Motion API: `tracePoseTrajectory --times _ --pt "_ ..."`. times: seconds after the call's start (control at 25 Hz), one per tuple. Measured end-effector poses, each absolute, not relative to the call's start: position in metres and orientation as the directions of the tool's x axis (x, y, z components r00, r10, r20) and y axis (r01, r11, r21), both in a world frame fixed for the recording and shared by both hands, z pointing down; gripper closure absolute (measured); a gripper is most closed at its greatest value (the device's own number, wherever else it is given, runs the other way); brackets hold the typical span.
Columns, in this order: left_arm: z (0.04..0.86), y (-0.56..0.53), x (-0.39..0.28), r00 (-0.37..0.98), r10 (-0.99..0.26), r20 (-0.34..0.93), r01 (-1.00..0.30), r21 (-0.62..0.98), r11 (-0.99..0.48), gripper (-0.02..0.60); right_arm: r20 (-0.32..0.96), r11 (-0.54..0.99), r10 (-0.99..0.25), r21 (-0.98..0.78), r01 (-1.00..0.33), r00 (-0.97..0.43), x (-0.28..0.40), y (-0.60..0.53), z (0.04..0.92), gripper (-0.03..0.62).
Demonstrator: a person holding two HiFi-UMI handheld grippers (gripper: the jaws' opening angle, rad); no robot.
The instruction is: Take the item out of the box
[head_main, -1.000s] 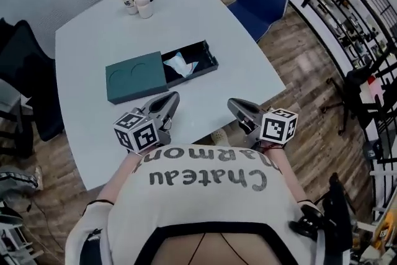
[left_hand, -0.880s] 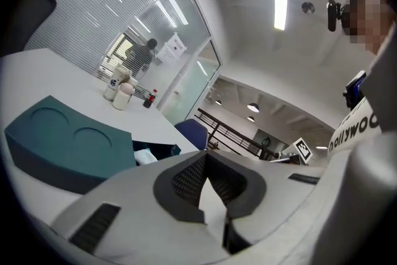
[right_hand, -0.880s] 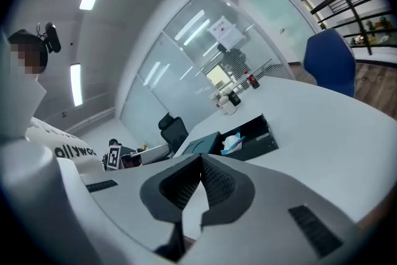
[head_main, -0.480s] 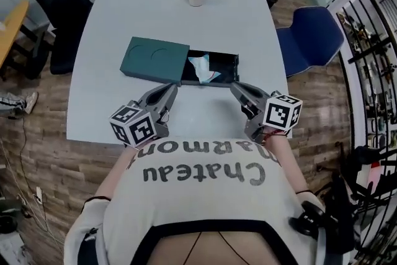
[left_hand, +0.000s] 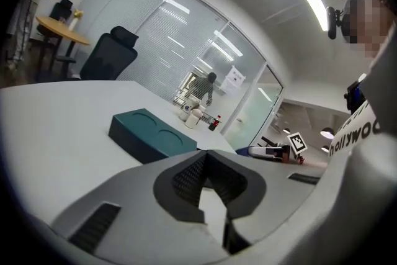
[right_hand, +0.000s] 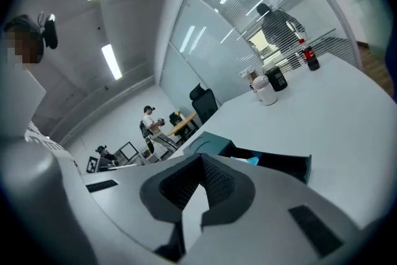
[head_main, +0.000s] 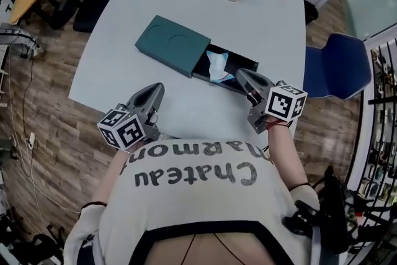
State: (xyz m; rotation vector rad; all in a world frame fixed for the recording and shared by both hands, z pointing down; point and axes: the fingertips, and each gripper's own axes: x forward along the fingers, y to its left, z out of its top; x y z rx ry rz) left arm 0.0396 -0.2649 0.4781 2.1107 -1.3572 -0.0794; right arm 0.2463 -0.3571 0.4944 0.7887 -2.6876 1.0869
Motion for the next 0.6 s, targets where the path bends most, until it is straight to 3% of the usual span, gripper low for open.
tracePoseTrajectory --times 0.28,0.36,0.6 --pt "0.492 -0.241 0.015 0.355 -0.863 0.36 -0.847 0.515 -0.133 0.594 0.451 0.667 -0.403 -0.451 -0.593 -0.796 0.221 -0.411 0.531 0.595" --pt "0.493 -0.23 0.011 0.329 -0.863 0.383 -0.857 0.505 -0.103 0.594 0.48 0.678 -0.371 -0.445 -0.585 -0.795 0.212 -0.414 0.543 0.483" --pt "0.495 -0.2 -0.015 0.249 -0.875 0.415 -0.864 0.504 -0.006 0.594 0.598 0.699 -0.367 -0.327 -0.636 -0.712 0.196 -0.419 0.57 0.482"
